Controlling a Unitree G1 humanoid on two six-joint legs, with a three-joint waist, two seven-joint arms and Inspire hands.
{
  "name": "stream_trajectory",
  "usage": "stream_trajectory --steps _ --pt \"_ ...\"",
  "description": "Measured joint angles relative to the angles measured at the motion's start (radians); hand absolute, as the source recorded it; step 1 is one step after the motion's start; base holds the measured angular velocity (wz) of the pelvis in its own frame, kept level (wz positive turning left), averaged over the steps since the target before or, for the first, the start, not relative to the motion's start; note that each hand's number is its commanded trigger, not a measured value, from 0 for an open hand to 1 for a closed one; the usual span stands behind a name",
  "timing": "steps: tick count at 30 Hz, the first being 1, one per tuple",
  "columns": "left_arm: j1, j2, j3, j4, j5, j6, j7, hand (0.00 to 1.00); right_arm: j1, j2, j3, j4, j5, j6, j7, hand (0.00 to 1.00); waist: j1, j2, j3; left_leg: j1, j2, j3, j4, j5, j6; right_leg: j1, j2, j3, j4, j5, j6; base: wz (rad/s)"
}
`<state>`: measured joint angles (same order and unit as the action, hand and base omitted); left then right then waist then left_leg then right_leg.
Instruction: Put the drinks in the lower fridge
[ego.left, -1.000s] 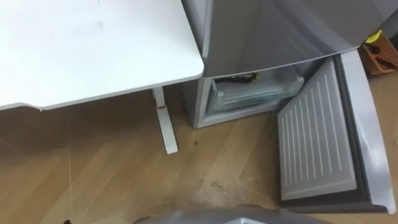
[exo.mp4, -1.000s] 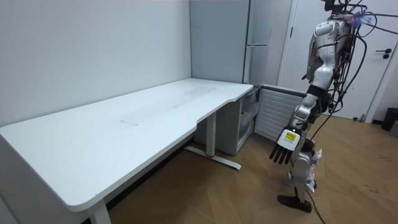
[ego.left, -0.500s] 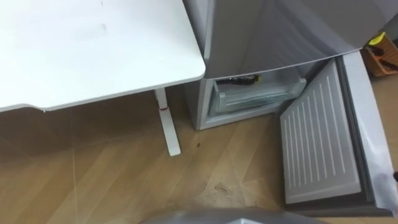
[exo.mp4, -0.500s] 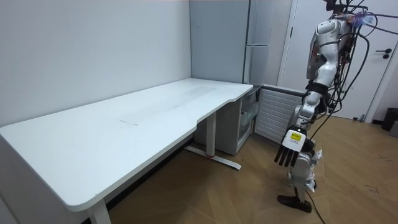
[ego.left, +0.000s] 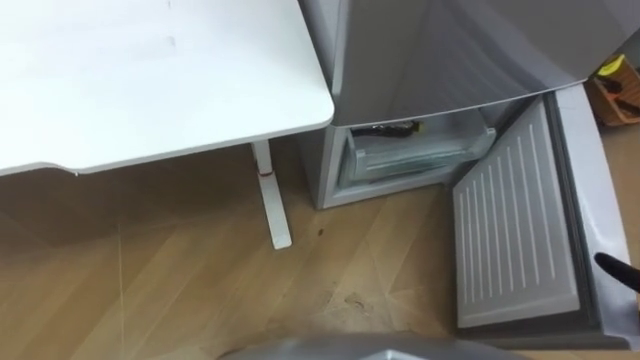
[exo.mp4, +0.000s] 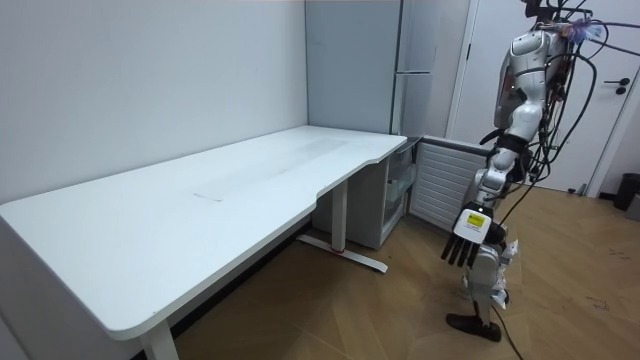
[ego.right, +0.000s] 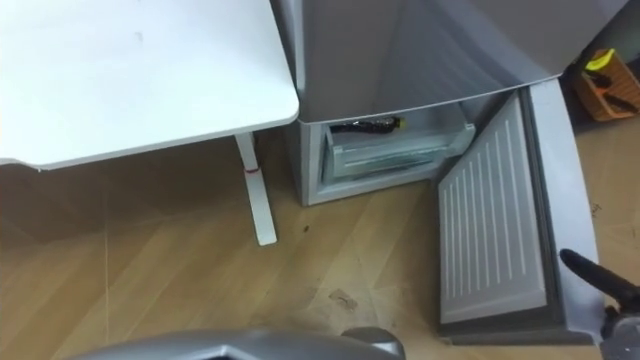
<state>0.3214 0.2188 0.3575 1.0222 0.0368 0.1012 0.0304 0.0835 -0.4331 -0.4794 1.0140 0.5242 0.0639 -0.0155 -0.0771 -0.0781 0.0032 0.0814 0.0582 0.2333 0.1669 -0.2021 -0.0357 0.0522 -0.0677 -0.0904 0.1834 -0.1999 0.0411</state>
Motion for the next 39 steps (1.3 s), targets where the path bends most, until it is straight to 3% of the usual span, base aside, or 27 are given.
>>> stream_trajectory --steps 4,5,7,10,13,16,17,19,21,23,25,27,30,35,39 --pt "-0.013 -0.005 -0.055 0.002 0.001 0.002 -0.003 0.0 0.008 0.014 0.1 -0.055 -0.061 0.007 0.043 0.0 0.013 -0.003 -0.0001 0.0 0.0 0.006 -0.001 0.0 0.0 -0.003 0.001 0.003 0.002 0.0 0.0 -0.03" --pt "-0.03 -0.005 -0.071 0.006 0.0 0.002 -0.005 0.0 0.024 0.028 0.15 -0.109 -0.084 0.012 0.05 0.0 0.03 0.006 0.0011 -0.001 0.002 0.009 -0.001 0.0 0.0 -0.007 0.001 0.002 0.002 0.003 -0.002 -0.12" --pt "-0.05 -0.003 -0.103 0.008 -0.006 0.002 -0.006 0.0 0.036 0.058 0.207 -0.191 -0.109 0.022 0.063 0.0 0.038 0.003 0.0012 -0.009 0.006 0.008 -0.001 0.0 0.0 -0.017 0.004 0.001 0.002 0.007 -0.005 -0.07" --pt "-0.081 -0.005 -0.203 0.012 -0.024 0.002 -0.004 0.0 0.1 0.129 0.337 -0.391 -0.088 0.042 0.091 0.0 0.081 0.007 0.0006 -0.018 0.015 0.016 0.0 -0.003 -0.005 -0.018 0.015 0.012 0.001 0.017 -0.009 -0.14" --pt "-0.108 -0.005 -0.274 0.017 -0.026 0.003 0.001 0.0 0.105 0.201 0.413 -0.491 -0.019 0.053 0.076 0.0 0.116 0.013 0.0008 -0.019 0.029 0.023 0.004 -0.007 -0.012 -0.024 0.027 0.014 0.002 0.024 -0.018 -0.17" --pt "-0.134 -0.001 -0.339 0.026 -0.027 0.003 0.019 0.0 0.108 0.2 0.548 -0.619 0.031 0.071 0.072 0.0 0.162 0.03 0.0044 -0.027 0.052 0.042 0.016 -0.014 -0.024 -0.037 0.046 0.004 0.002 0.036 -0.031 -0.32" --pt "-0.146 0.006 -0.38 0.031 -0.027 0.003 0.029 0.0 0.104 0.201 0.654 -0.698 0.046 0.069 0.098 0.0 0.174 0.036 0.0036 -0.035 0.062 0.039 0.02 -0.016 -0.029 -0.041 0.054 -0.002 0.003 0.039 -0.035 -0.05" --pt "-0.167 0.006 -0.446 0.039 -0.025 0.009 0.03 0.0 0.01 0.212 0.885 -0.825 0.073 0.062 0.255 0.0 0.213 0.054 0.0038 -0.037 0.075 0.032 0.026 -0.01 -0.041 -0.04 0.065 -0.025 0.002 0.043 -0.042 0.13" --pt "-0.178 -0.005 -0.466 0.037 -0.025 0.015 0.022 0.0 -0.09 0.265 0.988 -0.849 0.101 0.062 0.368 0.0 0.227 0.069 0.0016 -0.044 0.075 -0.001 0.032 -0.009 -0.043 -0.029 0.064 -0.059 -0.001 0.043 -0.042 0.46" --pt "-0.182 -0.009 -0.476 0.031 -0.027 0.024 0.016 0.0 -0.152 0.287 1.037 -0.871 0.107 0.066 0.459 0.0 0.235 0.075 -0.0005 -0.054 0.065 -0.035 0.032 -0.003 -0.039 -0.026 0.056 -0.088 -0.012 0.042 -0.041 0.59" --pt "-0.17 -0.009 -0.476 0.037 -0.027 0.047 0.016 0.0 -0.163 0.277 1.038 -0.868 0.119 0.069 0.523 0.0 0.25 0.07 -0.0005 -0.053 0.054 -0.051 0.028 0.0 -0.037 -0.012 0.047 -0.103 -0.022 0.04 -0.039 0.34" --pt "-0.154 -0.009 -0.463 0.035 -0.025 0.074 0.002 0.0 -0.116 0.239 1.025 -0.859 0.111 0.102 0.543 0.0 0.251 0.051 0.0 -0.053 0.046 -0.06 0.03 0.001 -0.035 0.002 0.038 -0.111 -0.023 0.04 -0.038 0.17" --pt "-0.145 -0.003 -0.431 0.036 -0.028 0.087 -0.003 0.0 -0.071 0.207 0.989 -0.758 0.041 0.132 0.583 0.0 0.225 0.022 0.002 -0.052 0.038 -0.075 0.034 -0.001 -0.032 0.017 0.032 -0.122 -0.032 0.039 -0.037 0.13" --pt "-0.145 -0.001 -0.431 0.038 -0.046 0.099 0.0 0.0 0.001 0.115 0.918 -0.726 -0.097 0.149 0.605 0.0 0.216 0.027 0.005 -0.058 0.033 -0.07 0.035 -0.007 -0.023 0.015 0.026 -0.127 -0.031 0.039 -0.028 -0.03" --pt "-0.143 -0.002 -0.428 0.034 -0.048 0.105 -0.003 0.0 0.03 0.114 0.849 -0.566 -0.179 0.147 0.631 0.0 0.203 0.033 0.0001 -0.054 0.033 -0.072 0.034 -0.008 -0.022 0.02 0.026 -0.132 -0.032 0.038 -0.025 0.0"
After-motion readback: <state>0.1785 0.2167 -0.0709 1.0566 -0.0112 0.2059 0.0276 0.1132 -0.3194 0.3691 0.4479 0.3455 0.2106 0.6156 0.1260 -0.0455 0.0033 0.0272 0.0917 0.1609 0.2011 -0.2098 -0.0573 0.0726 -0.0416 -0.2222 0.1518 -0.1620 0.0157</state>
